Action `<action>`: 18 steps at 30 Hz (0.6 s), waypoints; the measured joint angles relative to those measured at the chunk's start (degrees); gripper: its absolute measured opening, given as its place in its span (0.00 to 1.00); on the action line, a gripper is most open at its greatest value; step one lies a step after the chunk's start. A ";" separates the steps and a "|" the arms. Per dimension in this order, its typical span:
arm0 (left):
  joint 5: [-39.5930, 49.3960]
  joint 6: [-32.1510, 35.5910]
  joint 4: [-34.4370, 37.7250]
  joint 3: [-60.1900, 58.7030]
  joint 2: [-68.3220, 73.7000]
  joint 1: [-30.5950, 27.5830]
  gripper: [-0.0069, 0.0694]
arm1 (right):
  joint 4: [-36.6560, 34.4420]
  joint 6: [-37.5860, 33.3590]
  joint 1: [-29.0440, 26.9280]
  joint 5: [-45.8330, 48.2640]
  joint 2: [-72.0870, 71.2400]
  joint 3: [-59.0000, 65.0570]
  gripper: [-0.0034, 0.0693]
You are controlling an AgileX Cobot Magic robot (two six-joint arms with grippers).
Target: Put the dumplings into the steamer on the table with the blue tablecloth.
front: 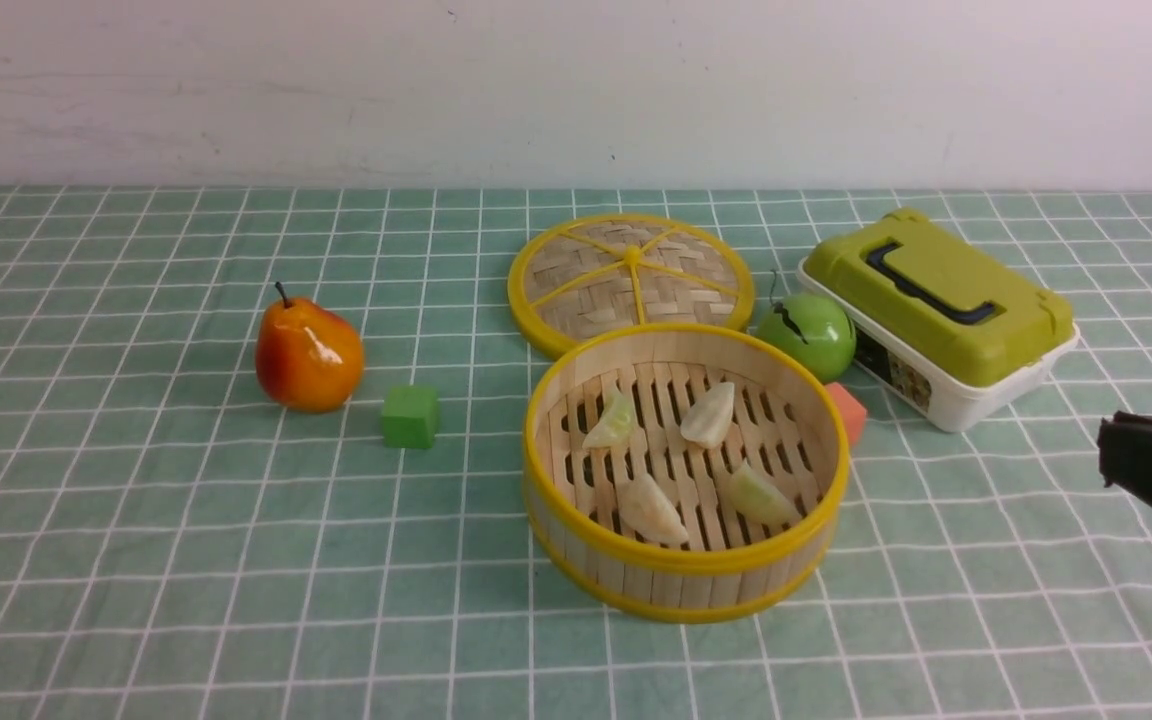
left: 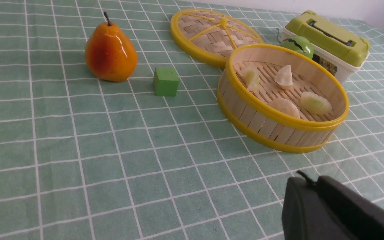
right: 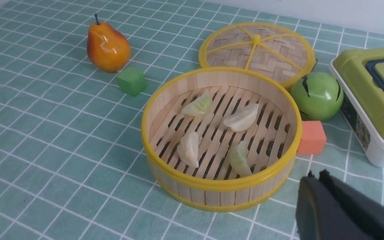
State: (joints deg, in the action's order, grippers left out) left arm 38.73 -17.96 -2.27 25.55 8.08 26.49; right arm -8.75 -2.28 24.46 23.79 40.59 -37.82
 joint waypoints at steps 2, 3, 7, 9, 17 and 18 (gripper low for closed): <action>0.00 0.00 0.00 0.00 0.00 0.00 0.14 | 0.00 0.00 0.00 0.16 0.00 0.00 0.03; 0.00 0.00 0.00 0.00 0.00 0.00 0.14 | 0.00 0.00 0.00 0.16 0.00 0.00 0.03; 0.00 0.00 0.00 0.00 0.00 0.00 0.15 | 0.00 0.00 0.00 0.27 0.00 0.00 0.03; 0.00 0.00 0.00 0.00 0.00 0.00 0.15 | 0.00 0.00 0.00 0.27 0.00 0.00 0.04; 0.05 0.00 0.00 0.00 0.00 0.00 0.16 | 0.32 0.00 -1.76 -1.31 -7.31 6.19 0.03; 0.05 0.00 0.00 0.00 0.00 0.00 0.16 | 0.68 0.00 -3.03 -2.22 -9.21 7.74 0.03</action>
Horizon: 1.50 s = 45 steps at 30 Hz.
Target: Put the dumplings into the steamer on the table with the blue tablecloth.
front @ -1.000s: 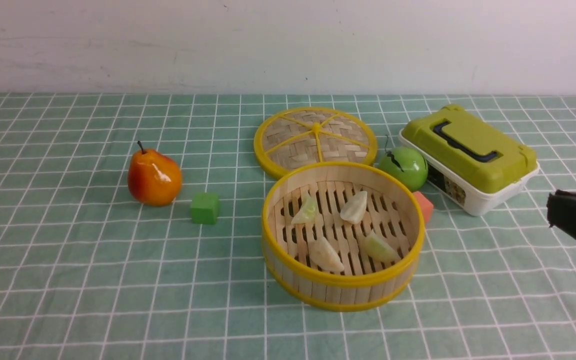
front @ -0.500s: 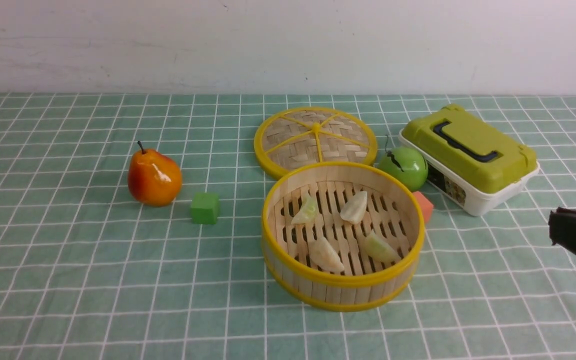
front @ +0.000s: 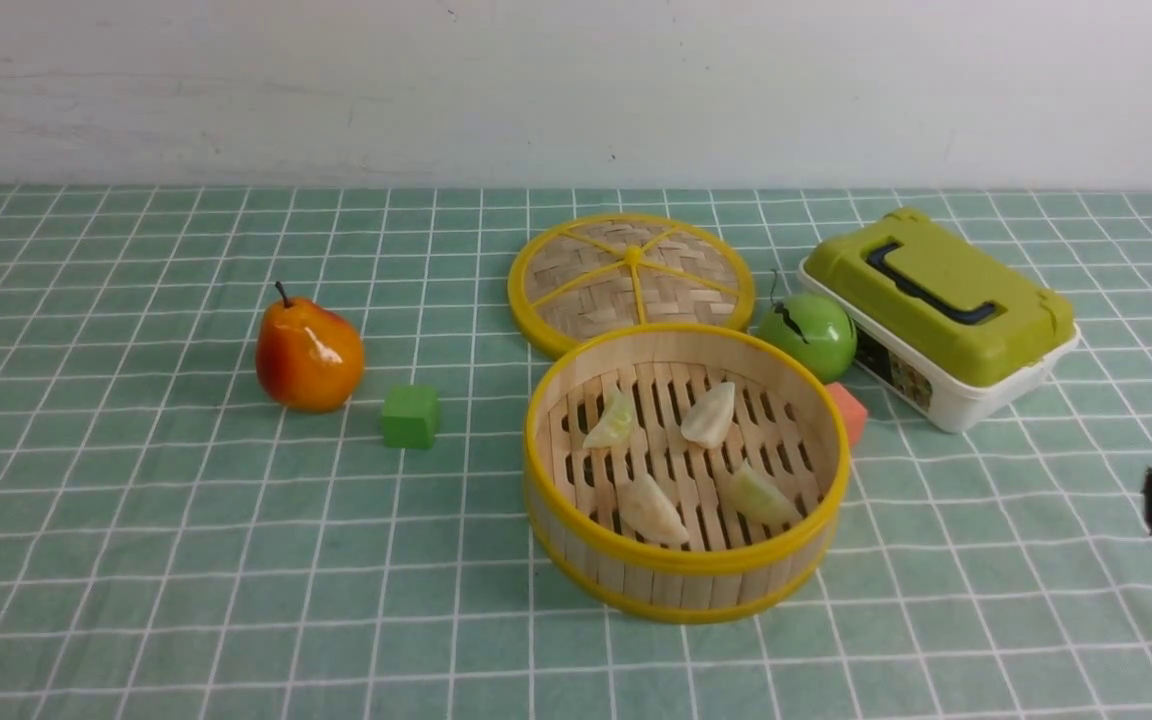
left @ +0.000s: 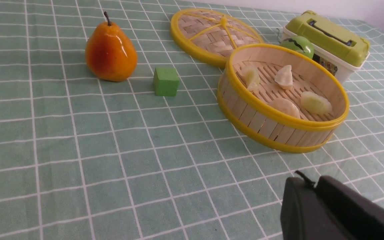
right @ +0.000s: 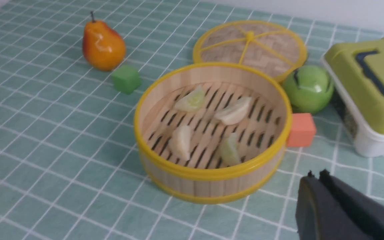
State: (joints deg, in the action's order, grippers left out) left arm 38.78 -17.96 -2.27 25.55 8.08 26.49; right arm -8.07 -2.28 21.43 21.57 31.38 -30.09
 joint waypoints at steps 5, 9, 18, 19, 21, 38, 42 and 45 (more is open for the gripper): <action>0.00 0.00 0.00 0.00 0.00 0.00 0.17 | 1.52 0.00 -8.71 -5.22 -13.04 11.86 0.02; 0.00 0.00 0.00 0.00 0.00 0.00 0.17 | 1.94 0.28 -14.20 -7.16 -21.78 21.92 0.02; 0.00 -0.02 0.00 0.00 0.00 0.00 0.19 | 7.10 10.40 -16.93 -4.73 -31.93 31.60 0.02; 0.00 -0.02 0.00 0.00 0.00 0.00 0.19 | 7.30 10.92 -16.93 -3.40 -31.94 31.60 0.02; 0.00 -0.02 0.00 0.00 0.00 0.00 0.19 | 7.37 11.01 -16.93 -2.26 -31.94 31.60 0.02; 0.00 -0.02 0.00 0.00 0.00 0.00 0.21 | 7.51 10.51 -16.93 0.11 -31.94 31.16 0.02; 0.00 -0.02 0.00 0.00 0.00 0.00 0.21 | 7.51 10.51 -18.01 0.13 -31.94 31.16 0.02; 0.00 -0.02 0.00 0.00 0.00 0.00 0.22 | 7.51 10.51 -20.14 0.13 -31.94 31.16 0.03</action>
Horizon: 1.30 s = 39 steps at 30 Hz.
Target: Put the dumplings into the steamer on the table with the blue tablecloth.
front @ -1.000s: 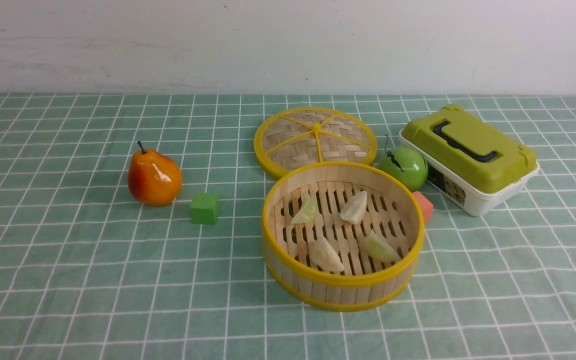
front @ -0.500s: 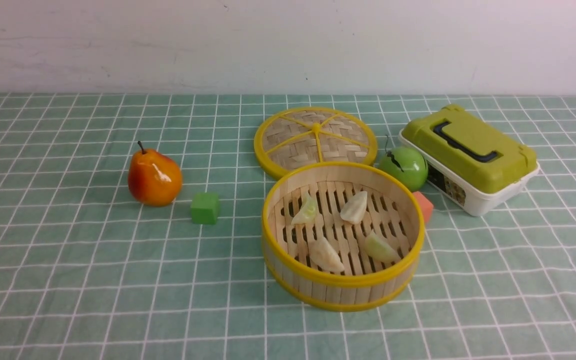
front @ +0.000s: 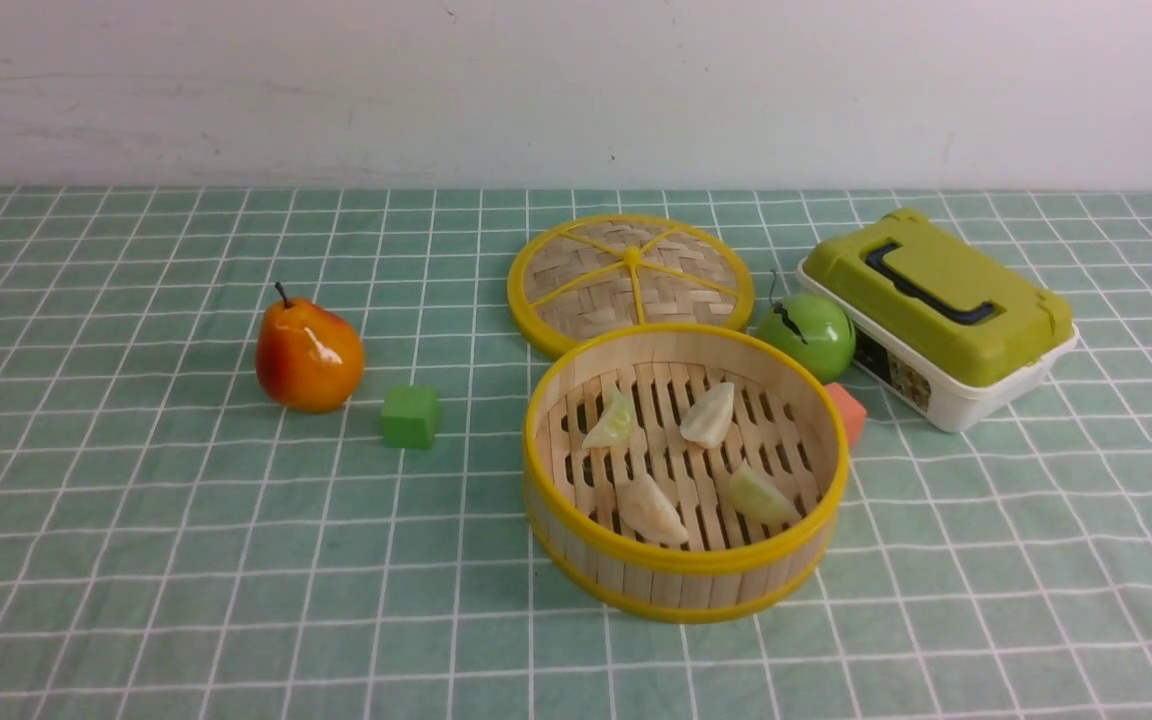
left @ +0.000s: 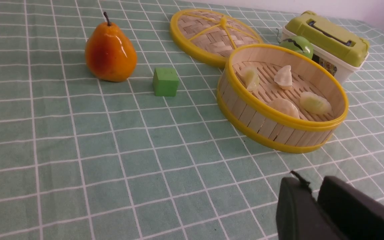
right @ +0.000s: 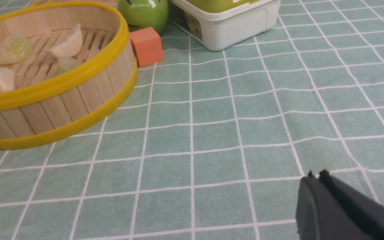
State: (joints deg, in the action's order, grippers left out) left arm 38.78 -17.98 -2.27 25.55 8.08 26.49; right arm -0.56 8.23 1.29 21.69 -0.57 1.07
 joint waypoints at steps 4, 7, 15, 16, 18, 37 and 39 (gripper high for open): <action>0.00 0.00 0.00 0.00 0.00 0.00 0.22 | 0.10 0.00 -0.80 0.05 0.00 0.00 0.03; 0.00 0.00 0.00 0.00 0.00 0.00 0.23 | -0.01 0.00 -0.80 0.05 0.00 0.00 0.03; 0.00 0.00 0.00 0.00 0.00 0.00 0.24 | -0.01 0.00 -0.80 0.05 0.00 0.00 0.04; 0.00 0.00 0.00 0.00 0.00 0.00 0.24 | -0.01 0.00 -0.80 0.05 0.00 0.00 0.04; 0.00 0.00 0.00 0.00 0.00 0.00 0.25 | -0.01 0.00 -0.80 0.05 0.00 0.00 0.05; 0.00 0.00 0.00 0.00 0.00 0.00 0.27 | 0.04 0.00 -0.80 0.05 0.00 0.00 0.08; 0.00 0.00 0.00 0.00 0.00 0.00 0.27 | 0.04 0.00 -0.80 0.05 0.00 0.00 0.08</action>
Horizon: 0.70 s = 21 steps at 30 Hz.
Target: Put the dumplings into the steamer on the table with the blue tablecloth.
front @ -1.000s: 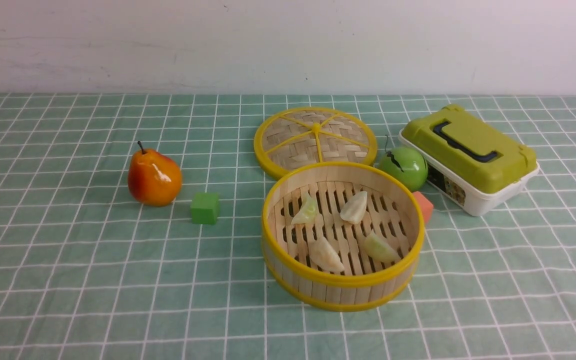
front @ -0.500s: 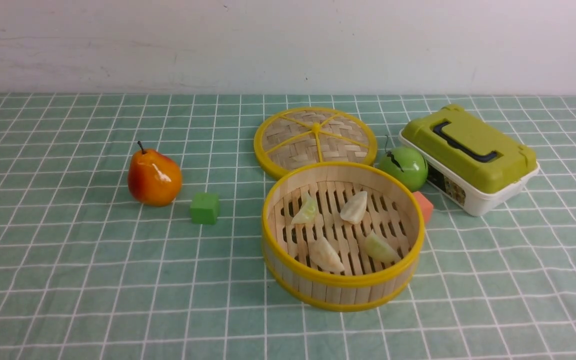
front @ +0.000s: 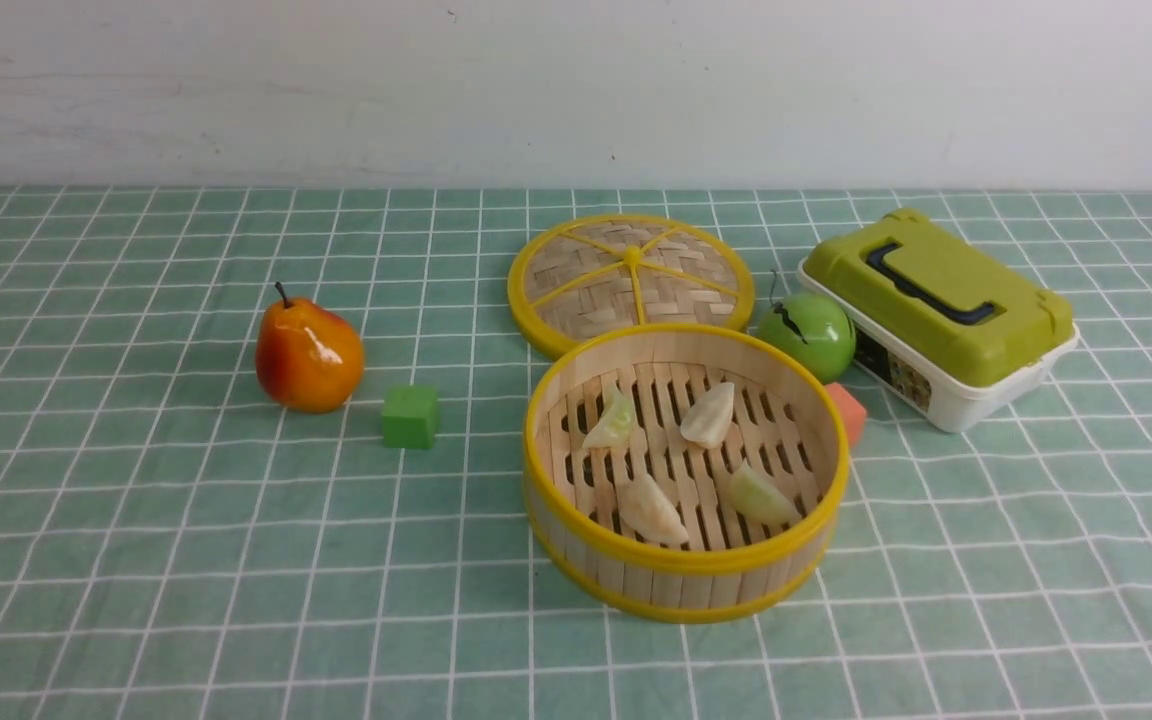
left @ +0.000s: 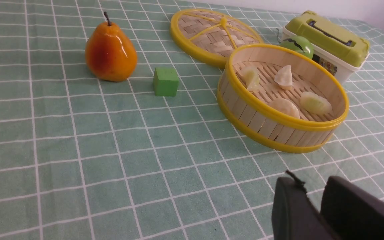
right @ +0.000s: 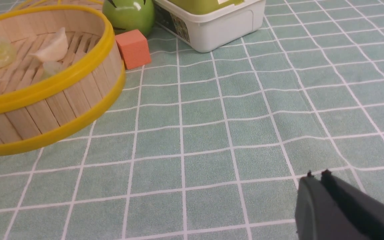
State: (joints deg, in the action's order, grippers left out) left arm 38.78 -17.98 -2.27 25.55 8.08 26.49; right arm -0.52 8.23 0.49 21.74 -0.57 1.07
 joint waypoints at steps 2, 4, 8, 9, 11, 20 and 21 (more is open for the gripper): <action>0.00 0.00 0.00 0.00 0.00 0.00 0.28 | 0.00 0.00 0.00 0.00 0.00 0.00 0.08; 0.00 0.00 0.00 0.00 0.00 0.00 0.28 | 0.00 0.00 0.00 0.00 0.00 0.00 0.08; 0.00 0.00 0.00 0.00 0.00 0.00 0.28 | 0.00 0.00 0.00 0.00 0.00 0.00 0.09; 0.00 0.00 0.00 0.00 0.00 0.00 0.28 | 0.00 0.00 0.00 0.00 0.00 0.00 0.09; 0.00 -0.05 0.00 0.00 0.00 0.00 0.29 | 0.00 0.00 0.00 0.00 0.00 0.00 0.09; -4.35 0.01 -4.45 -1.94 0.00 -0.43 0.29 | 0.11 0.00 0.00 0.00 0.00 0.00 0.10; -4.82 0.01 -4.45 -2.40 0.00 -0.72 0.28 | 0.11 0.00 0.00 0.00 0.00 0.00 0.10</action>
State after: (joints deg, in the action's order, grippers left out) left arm 33.96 -17.97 -6.72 23.15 8.08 25.77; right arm -0.41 8.23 0.49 21.74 -0.57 1.07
